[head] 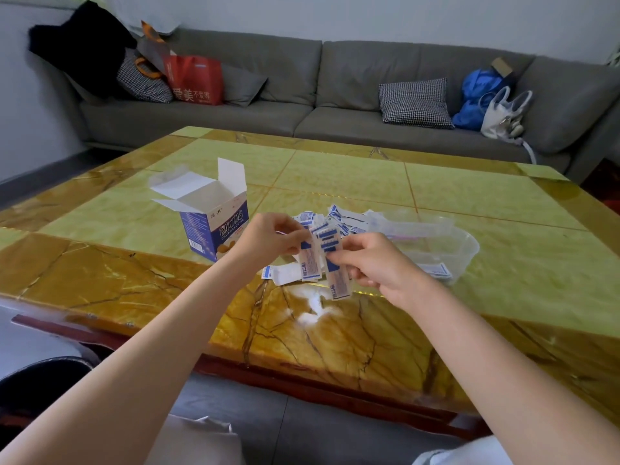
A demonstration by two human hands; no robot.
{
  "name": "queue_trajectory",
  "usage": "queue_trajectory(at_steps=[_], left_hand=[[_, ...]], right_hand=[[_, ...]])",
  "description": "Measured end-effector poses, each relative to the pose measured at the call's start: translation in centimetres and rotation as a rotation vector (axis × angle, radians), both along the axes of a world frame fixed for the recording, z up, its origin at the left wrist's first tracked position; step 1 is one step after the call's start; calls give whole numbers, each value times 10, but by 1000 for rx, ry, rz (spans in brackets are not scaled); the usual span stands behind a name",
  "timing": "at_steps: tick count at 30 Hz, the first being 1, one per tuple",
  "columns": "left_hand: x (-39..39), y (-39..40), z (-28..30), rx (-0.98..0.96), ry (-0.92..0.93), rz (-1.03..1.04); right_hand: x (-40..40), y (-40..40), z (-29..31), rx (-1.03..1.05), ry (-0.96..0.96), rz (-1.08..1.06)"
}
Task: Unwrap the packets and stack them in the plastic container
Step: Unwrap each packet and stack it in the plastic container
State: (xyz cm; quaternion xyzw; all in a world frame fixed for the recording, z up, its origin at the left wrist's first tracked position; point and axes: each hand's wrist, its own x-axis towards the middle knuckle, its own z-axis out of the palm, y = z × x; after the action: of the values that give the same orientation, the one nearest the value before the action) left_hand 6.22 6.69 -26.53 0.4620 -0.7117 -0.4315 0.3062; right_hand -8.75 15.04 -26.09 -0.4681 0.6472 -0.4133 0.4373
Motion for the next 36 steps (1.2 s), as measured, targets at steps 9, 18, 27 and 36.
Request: queue_trajectory(at_steps=[9, 18, 27, 36], left_hand=[[-7, 14, -1, 224, 195, -32], [-2, 23, -11, -201, -539, -325], [1, 17, -25, -388, -755, -314], [2, 18, -20, -420, -810, -324]], right_hand=[[5, 3, -2, -57, 245, 0], [13, 12, -13, -279, 1381, 253], [-4, 19, -15, -39, 1335, 382], [-15, 22, -18, 59, 1095, 299]])
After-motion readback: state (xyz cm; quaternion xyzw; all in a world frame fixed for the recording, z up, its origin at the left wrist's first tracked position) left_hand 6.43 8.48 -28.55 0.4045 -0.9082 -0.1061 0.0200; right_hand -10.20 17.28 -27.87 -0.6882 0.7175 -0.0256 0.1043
